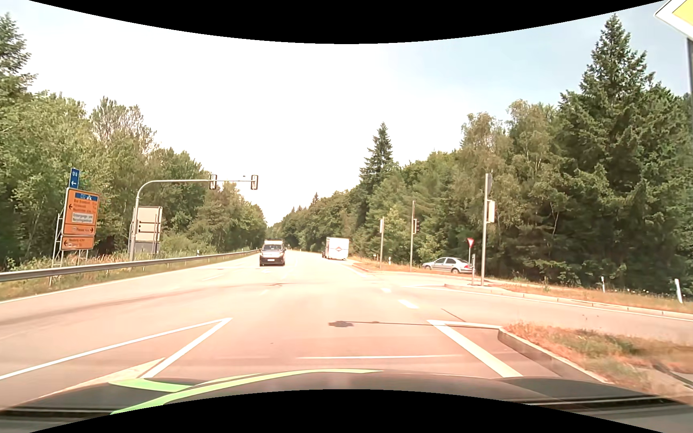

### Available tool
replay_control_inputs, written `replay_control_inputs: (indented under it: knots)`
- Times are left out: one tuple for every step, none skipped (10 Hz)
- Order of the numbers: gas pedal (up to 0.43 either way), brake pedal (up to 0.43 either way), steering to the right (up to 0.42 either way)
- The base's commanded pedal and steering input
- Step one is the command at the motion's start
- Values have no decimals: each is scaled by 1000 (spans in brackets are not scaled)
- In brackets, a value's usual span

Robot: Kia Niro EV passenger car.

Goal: Follow the waypoints while adhering to traffic rules and regulations

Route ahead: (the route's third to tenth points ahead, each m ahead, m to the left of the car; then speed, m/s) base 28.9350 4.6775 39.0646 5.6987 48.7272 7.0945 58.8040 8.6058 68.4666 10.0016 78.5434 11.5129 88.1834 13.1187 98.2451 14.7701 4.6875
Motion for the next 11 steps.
replay_control_inputs:
  knots:
    - [287, 0, -36]
    - [287, 0, -35]
    - [299, 0, -34]
    - [299, 0, -30]
    - [311, 0, -27]
    - [311, 0, -23]
    - [319, 0, -21]
    - [331, 0, -19]
    - [331, 0, -19]
    - [339, 0, -19]
    - [339, 0, -19]
